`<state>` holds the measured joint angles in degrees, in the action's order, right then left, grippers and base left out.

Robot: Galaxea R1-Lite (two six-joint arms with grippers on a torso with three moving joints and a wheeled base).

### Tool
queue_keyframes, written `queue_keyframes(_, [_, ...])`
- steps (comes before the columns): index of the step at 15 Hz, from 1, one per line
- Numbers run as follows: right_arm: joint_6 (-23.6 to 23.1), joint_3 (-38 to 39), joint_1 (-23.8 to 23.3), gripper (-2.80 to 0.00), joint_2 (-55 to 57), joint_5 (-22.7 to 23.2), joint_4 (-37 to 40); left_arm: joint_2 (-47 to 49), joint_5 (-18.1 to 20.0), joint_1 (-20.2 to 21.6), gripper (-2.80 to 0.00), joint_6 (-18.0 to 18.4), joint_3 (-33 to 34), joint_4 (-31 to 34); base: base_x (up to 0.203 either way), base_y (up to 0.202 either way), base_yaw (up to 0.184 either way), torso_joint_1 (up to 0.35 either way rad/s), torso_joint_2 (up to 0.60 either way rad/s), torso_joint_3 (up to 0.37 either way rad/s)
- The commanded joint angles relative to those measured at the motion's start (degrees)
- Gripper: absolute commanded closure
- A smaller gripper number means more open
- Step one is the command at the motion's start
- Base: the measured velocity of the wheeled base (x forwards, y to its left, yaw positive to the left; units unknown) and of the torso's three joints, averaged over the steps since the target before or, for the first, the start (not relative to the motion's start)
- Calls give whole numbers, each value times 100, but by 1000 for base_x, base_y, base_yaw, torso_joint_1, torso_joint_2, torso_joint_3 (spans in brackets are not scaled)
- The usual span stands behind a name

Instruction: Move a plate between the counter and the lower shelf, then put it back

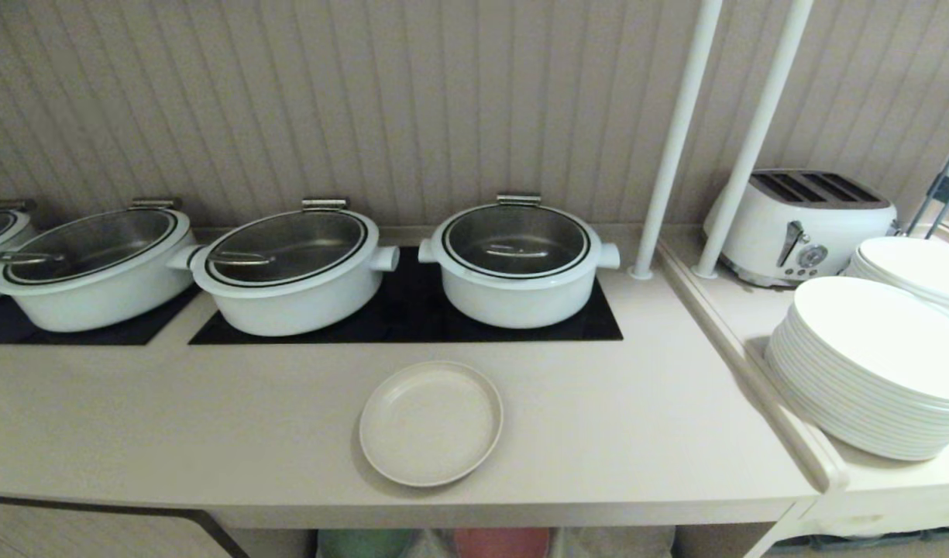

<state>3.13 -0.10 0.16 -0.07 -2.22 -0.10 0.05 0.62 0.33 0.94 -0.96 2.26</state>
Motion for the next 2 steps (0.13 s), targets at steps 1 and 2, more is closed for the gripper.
queue_keyframes(1, [3, 1, 2, 0, 7, 3, 1, 4, -1, 2, 0, 3, 0, 3, 0, 0, 0, 0, 0, 0])
queue_keyframes(2, [3, 1, 2, 0, 7, 3, 1, 4, -1, 2, 0, 3, 0, 3, 0, 0, 0, 0, 0, 0])
